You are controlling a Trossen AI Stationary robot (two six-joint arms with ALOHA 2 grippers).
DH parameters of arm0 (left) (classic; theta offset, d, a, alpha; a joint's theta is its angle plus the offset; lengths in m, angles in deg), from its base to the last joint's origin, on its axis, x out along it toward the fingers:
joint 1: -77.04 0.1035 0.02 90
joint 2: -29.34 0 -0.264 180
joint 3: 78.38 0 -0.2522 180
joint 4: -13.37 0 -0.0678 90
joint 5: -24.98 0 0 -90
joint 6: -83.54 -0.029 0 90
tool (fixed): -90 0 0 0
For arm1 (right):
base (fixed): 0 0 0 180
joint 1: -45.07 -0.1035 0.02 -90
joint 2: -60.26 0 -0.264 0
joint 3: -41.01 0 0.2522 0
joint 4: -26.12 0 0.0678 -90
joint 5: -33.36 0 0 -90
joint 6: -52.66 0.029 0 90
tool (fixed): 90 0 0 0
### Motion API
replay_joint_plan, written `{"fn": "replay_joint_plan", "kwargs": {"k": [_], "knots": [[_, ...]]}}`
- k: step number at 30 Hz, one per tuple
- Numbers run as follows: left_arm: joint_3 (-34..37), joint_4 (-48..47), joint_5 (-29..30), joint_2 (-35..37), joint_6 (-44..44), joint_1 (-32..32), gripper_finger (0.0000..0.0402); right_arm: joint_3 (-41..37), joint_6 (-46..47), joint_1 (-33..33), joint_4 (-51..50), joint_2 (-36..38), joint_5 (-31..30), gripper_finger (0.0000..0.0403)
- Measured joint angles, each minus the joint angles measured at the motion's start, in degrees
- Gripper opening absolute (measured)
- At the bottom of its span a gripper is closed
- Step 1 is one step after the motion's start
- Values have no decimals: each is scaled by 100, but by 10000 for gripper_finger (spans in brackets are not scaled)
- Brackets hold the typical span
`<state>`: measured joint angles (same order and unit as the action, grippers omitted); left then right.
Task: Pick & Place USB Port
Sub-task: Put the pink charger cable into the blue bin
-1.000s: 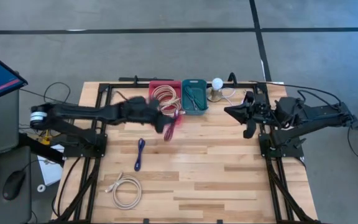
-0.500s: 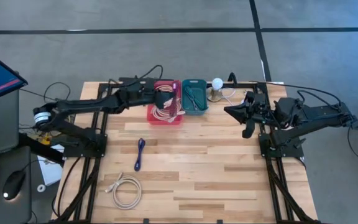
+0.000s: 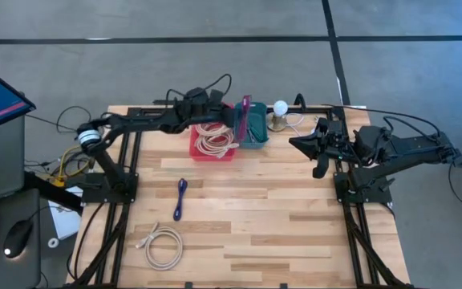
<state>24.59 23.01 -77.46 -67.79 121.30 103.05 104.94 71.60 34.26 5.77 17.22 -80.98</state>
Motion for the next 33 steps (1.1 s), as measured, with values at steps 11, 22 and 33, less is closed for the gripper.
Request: {"fn": "replay_joint_plan", "kwargs": {"k": [11, 22, 33], "knots": [[-361, -59, 28, -892, 41, 106, 11, -2, -2, 6, -140, 0, -155, 0], [-554, -63, 953, -1277, -388, 225, 11, -2, 2, 9, -135, 0, -173, 0], [-558, -151, 1012, -1339, -655, 261, 12, -2, 7, 4, -110, 0, -173, 0]]}}
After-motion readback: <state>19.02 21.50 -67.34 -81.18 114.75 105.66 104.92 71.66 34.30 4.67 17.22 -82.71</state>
